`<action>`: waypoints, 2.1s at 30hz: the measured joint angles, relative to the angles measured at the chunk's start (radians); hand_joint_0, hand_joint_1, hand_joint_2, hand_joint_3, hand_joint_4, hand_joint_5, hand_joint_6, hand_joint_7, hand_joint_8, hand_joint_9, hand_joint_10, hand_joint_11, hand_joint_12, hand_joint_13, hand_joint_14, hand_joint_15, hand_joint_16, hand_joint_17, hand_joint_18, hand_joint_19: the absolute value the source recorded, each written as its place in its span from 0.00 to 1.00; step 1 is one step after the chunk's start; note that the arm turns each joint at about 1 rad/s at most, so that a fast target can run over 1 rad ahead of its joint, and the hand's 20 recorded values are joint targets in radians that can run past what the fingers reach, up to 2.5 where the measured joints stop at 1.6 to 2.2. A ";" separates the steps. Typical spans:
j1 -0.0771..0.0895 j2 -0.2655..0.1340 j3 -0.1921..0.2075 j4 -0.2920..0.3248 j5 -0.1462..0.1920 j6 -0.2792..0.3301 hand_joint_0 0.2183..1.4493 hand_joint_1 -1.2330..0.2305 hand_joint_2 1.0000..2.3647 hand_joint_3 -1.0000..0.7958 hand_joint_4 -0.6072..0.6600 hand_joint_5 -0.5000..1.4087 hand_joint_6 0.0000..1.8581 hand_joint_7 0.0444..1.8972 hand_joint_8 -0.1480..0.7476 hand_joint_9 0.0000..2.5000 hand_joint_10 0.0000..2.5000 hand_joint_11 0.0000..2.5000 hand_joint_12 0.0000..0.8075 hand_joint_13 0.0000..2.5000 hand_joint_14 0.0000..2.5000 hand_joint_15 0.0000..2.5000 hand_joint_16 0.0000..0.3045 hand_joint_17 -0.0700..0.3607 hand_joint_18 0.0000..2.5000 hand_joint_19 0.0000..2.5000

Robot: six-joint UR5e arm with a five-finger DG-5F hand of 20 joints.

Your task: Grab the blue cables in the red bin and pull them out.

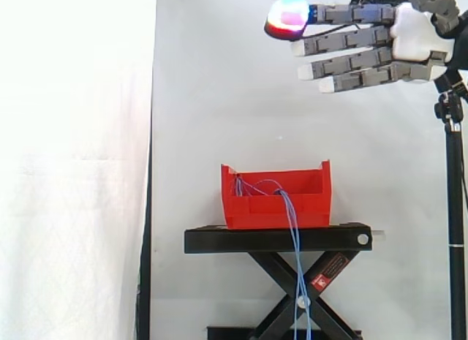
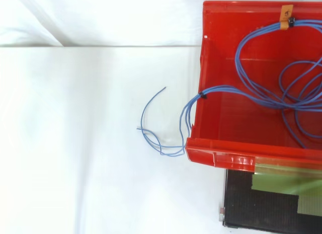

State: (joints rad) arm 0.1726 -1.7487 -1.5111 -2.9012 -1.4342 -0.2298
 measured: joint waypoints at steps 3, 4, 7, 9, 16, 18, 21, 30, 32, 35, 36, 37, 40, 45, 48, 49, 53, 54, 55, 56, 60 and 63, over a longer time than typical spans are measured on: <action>0.000 -0.024 0.000 0.019 -0.003 0.008 0.43 0.39 0.00 0.00 0.59 0.28 0.00 0.07 0.38 0.00 0.00 0.05 0.42 0.00 0.00 0.10 0.17 0.44 0.00 0.15; 0.001 -0.032 0.000 0.027 -0.005 0.009 0.43 0.39 0.00 0.00 0.59 0.28 0.00 0.07 0.38 0.00 0.00 0.05 0.41 0.00 0.00 0.10 0.18 0.44 0.00 0.15; 0.002 -0.060 0.000 0.065 -0.010 0.015 0.43 0.39 0.00 0.00 0.59 0.29 0.00 0.07 0.38 0.00 0.00 0.06 0.41 0.00 0.00 0.10 0.17 0.44 0.00 0.15; 0.004 -0.076 0.000 0.096 -0.013 0.017 0.43 0.39 0.00 0.00 0.59 0.29 0.00 0.06 0.38 0.00 0.00 0.05 0.41 0.00 0.00 0.10 0.17 0.44 0.00 0.15; 0.010 -0.090 0.000 0.146 -0.013 0.012 0.43 0.38 0.00 0.00 0.59 0.31 0.00 0.07 0.39 0.00 0.00 0.07 0.41 0.00 0.00 0.10 0.17 0.43 0.00 0.16; 0.012 -0.090 0.000 0.144 -0.013 0.006 0.43 0.38 0.00 0.00 0.59 0.31 0.00 0.07 0.39 0.00 0.00 0.06 0.41 0.00 0.00 0.10 0.17 0.43 0.00 0.16; 0.016 -0.091 0.000 0.136 -0.011 -0.006 0.43 0.38 0.00 0.00 0.59 0.31 0.00 0.07 0.39 0.00 0.00 0.07 0.41 0.00 0.00 0.10 0.17 0.43 0.00 0.16; 0.020 -0.122 0.000 0.134 -0.012 -0.021 0.44 0.38 0.00 0.00 0.59 0.32 0.00 0.07 0.40 0.01 0.00 0.07 0.41 0.00 0.00 0.10 0.17 0.43 0.00 0.16; 0.020 -0.130 0.000 0.136 -0.011 -0.022 0.44 0.38 0.00 0.00 0.59 0.32 0.00 0.07 0.40 0.01 0.00 0.07 0.41 0.00 0.00 0.11 0.17 0.43 0.00 0.17; 0.021 -0.137 0.000 0.135 -0.010 -0.023 0.44 0.38 0.00 0.00 0.59 0.34 0.00 0.08 0.40 0.01 0.00 0.07 0.41 0.00 0.00 0.10 0.17 0.43 0.00 0.17; 0.021 -0.141 0.000 0.134 -0.010 -0.023 0.44 0.38 0.00 0.00 0.59 0.34 0.00 0.08 0.40 0.01 0.00 0.07 0.41 0.00 0.00 0.10 0.17 0.43 0.00 0.17; 0.021 -0.144 0.000 0.131 -0.010 -0.024 0.44 0.38 0.00 0.00 0.59 0.34 0.00 0.08 0.40 0.01 0.00 0.07 0.41 0.00 0.00 0.10 0.17 0.43 0.00 0.17; 0.021 -0.157 0.000 0.110 -0.010 -0.034 0.44 0.38 0.00 0.00 0.60 0.35 0.00 0.09 0.40 0.01 0.00 0.07 0.41 0.00 0.00 0.10 0.17 0.43 0.00 0.17; 0.027 -0.169 0.000 0.088 -0.010 -0.090 0.44 0.38 0.00 0.00 0.61 0.35 0.00 0.09 0.40 0.01 0.00 0.07 0.41 0.00 0.00 0.10 0.17 0.43 0.00 0.17; 0.030 -0.170 0.000 0.092 -0.008 -0.138 0.44 0.38 0.00 0.00 0.61 0.36 0.00 0.09 0.40 0.02 0.00 0.07 0.40 0.00 0.00 0.10 0.17 0.43 0.00 0.17; 0.031 -0.170 0.000 0.092 -0.009 -0.152 0.44 0.38 0.00 0.00 0.61 0.36 0.00 0.09 0.40 0.02 0.00 0.07 0.40 0.00 0.00 0.10 0.17 0.43 0.00 0.17; 0.032 -0.170 0.000 0.090 -0.010 -0.208 0.44 0.38 0.00 0.00 0.61 0.36 0.00 0.09 0.40 0.02 0.00 0.07 0.40 0.00 0.00 0.10 0.17 0.43 0.00 0.17; 0.033 -0.170 0.000 0.089 -0.010 -0.222 0.44 0.38 0.00 0.00 0.61 0.36 0.00 0.09 0.40 0.02 0.00 0.08 0.41 0.00 0.00 0.10 0.17 0.43 0.00 0.17; 0.033 -0.170 0.000 0.088 -0.010 -0.230 0.44 0.38 0.00 0.00 0.61 0.36 0.00 0.09 0.40 0.02 0.00 0.07 0.41 0.00 0.00 0.10 0.17 0.43 0.00 0.17; 0.033 -0.170 0.000 0.088 -0.011 -0.240 0.44 0.38 0.00 0.00 0.61 0.36 0.00 0.09 0.40 0.02 0.00 0.07 0.40 0.00 0.00 0.10 0.17 0.43 0.00 0.17; 0.030 -0.170 0.000 0.085 -0.011 -0.259 0.44 0.37 0.00 0.00 0.61 0.37 0.00 0.08 0.41 0.03 0.00 0.06 0.41 0.00 0.00 0.10 0.17 0.43 0.00 0.16; 0.025 -0.170 0.000 0.072 -0.012 -0.268 0.44 0.37 0.00 0.00 0.61 0.37 0.00 0.08 0.41 0.03 0.00 0.07 0.41 0.00 0.00 0.10 0.17 0.43 0.00 0.16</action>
State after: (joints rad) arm 0.1977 -1.9192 -1.5110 -2.8293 -1.4464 -0.4979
